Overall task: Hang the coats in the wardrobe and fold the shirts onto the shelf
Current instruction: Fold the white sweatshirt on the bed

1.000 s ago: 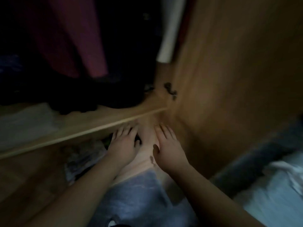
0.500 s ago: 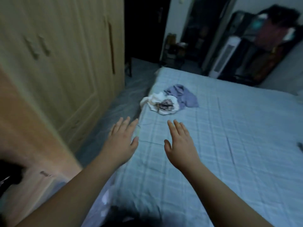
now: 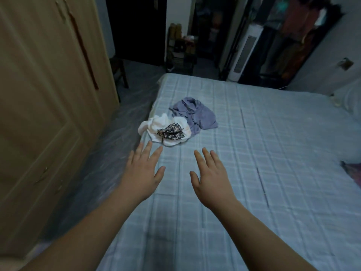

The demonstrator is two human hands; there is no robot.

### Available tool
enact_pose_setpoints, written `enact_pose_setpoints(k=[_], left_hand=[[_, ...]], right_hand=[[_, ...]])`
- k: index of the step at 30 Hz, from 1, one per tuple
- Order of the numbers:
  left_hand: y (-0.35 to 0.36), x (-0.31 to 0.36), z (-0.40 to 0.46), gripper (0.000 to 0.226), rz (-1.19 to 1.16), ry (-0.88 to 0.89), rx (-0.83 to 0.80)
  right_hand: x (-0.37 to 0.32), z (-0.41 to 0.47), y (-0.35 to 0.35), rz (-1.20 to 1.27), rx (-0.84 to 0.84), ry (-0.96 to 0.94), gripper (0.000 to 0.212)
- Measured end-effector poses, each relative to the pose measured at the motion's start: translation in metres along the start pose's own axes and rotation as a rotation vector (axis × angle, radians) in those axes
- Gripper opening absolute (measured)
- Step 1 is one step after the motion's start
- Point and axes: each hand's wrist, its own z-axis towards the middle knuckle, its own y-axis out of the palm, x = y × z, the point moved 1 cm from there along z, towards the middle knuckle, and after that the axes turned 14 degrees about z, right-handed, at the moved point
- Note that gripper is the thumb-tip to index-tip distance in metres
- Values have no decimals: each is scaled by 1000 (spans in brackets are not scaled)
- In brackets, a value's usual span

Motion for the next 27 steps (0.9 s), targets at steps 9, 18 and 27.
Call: enact_pose_setpoints(k=[9, 18, 27], left_hand=[[120, -25, 167, 71, -45, -41, -80], [270, -36, 297, 66, -42, 38, -63], [371, -45, 393, 75, -127, -35, -211]], right_hand=[[91, 171, 93, 13, -106, 37, 64], [184, 315, 225, 11, -224, -16, 85], [246, 437, 314, -136, -317, 20, 62]])
